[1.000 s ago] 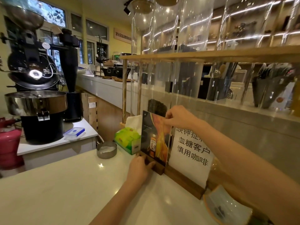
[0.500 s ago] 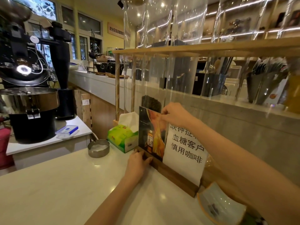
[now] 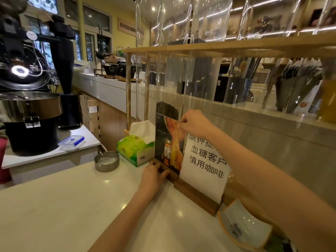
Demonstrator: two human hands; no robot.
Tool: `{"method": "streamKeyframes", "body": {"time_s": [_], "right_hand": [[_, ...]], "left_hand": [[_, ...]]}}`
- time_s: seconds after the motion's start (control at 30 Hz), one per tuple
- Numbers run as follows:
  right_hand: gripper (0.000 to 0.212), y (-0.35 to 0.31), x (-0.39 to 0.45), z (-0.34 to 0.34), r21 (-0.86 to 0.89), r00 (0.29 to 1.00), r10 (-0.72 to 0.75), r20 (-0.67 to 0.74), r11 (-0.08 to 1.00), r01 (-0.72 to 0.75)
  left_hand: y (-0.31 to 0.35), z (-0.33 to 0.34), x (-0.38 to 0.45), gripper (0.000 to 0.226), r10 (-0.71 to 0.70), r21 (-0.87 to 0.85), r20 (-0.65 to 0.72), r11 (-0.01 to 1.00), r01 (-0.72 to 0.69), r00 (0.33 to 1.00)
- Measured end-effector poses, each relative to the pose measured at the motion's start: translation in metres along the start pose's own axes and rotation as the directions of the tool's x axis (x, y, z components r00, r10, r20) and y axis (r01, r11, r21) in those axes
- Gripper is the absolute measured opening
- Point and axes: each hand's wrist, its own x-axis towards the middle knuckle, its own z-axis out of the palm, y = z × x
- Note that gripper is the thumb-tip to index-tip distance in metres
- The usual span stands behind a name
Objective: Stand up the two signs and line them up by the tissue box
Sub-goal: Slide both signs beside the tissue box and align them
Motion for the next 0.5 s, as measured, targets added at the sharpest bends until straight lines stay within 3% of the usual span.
{"method": "streamKeyframes", "body": {"time_s": [0.37,0.5], "right_hand": [[0.026,-0.0024,-0.0013,0.0005,-0.037,0.999,0.041,0.021,0.999,-0.04],[0.036,-0.0037,0.0002,-0.0032,-0.113,0.998,0.048,0.051,0.993,-0.043]], "left_hand": [[0.0014,0.0038,-0.0007,0.03,0.02,-0.024,-0.017,1.0,-0.02,1.0],[0.0025,0.0043,0.0001,0.031,0.015,0.038,0.015,0.999,-0.015,1.0]]}}
